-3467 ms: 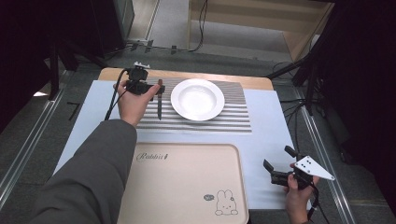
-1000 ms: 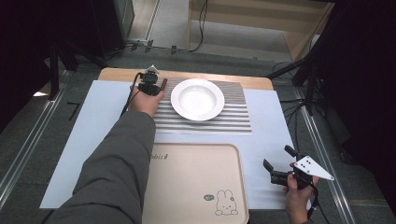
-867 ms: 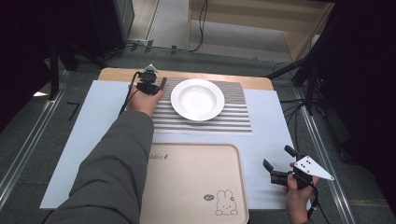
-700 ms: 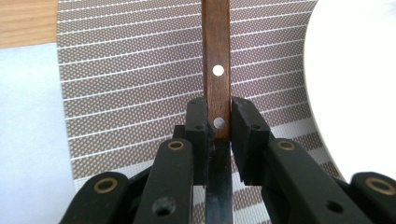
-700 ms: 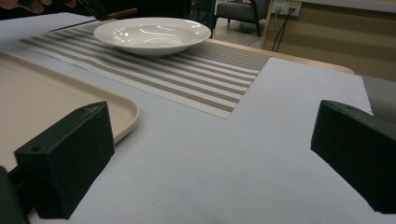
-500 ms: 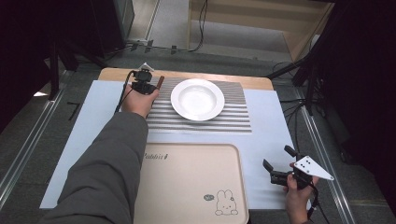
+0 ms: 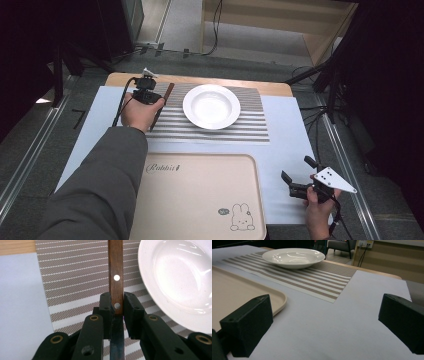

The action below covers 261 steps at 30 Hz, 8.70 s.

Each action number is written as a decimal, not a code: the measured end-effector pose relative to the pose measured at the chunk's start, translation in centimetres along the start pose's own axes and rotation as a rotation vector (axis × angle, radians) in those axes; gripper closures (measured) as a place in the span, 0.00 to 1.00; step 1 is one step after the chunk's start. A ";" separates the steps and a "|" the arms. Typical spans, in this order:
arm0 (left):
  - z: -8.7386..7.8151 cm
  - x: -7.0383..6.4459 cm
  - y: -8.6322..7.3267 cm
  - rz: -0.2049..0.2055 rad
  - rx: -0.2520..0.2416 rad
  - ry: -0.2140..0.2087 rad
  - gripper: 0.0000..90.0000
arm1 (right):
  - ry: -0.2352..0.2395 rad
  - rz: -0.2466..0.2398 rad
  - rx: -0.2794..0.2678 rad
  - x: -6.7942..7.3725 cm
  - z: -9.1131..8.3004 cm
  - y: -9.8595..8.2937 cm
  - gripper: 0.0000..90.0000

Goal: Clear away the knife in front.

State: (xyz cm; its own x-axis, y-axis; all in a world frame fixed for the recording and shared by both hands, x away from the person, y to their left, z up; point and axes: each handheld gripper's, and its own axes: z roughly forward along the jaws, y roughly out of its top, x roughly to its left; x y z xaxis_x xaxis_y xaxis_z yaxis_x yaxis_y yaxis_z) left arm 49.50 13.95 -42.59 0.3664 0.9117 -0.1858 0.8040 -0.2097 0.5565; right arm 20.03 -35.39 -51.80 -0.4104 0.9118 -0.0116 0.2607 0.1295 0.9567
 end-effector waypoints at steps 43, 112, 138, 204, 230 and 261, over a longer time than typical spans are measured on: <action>-6.1 -2.8 -8.6 0.097 -0.034 -0.112 0.86 | 0.002 -0.003 0.000 0.0 0.0 0.0 0.00; -8.8 -3.1 -23.4 -0.026 -0.059 -0.233 0.86 | -0.004 -0.011 0.012 0.2 0.1 0.0 0.00; -8.2 -3.3 -25.7 -0.027 -0.065 -0.192 0.85 | -0.004 -0.012 0.016 0.3 0.1 0.0 0.00; -9.7 -0.8 -25.2 0.233 -0.352 -0.278 0.88 | -0.014 -0.027 0.033 0.3 0.4 0.1 0.00; -12.8 1.7 -25.5 0.223 -0.539 -0.291 0.13 | -0.030 -0.019 0.044 0.3 0.3 0.1 0.00; -15.3 7.0 -26.5 0.153 -0.593 -0.183 0.00 | -0.033 -0.020 0.045 0.3 0.3 0.1 0.00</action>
State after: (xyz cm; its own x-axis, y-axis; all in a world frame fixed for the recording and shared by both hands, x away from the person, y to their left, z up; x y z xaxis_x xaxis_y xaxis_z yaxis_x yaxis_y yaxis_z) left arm 23.60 31.28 -46.21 0.5728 0.8009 -0.1747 0.3593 -0.0538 0.9317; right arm 20.22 -34.97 -51.85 -0.3868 0.9213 -0.0405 0.2924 0.1642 0.9421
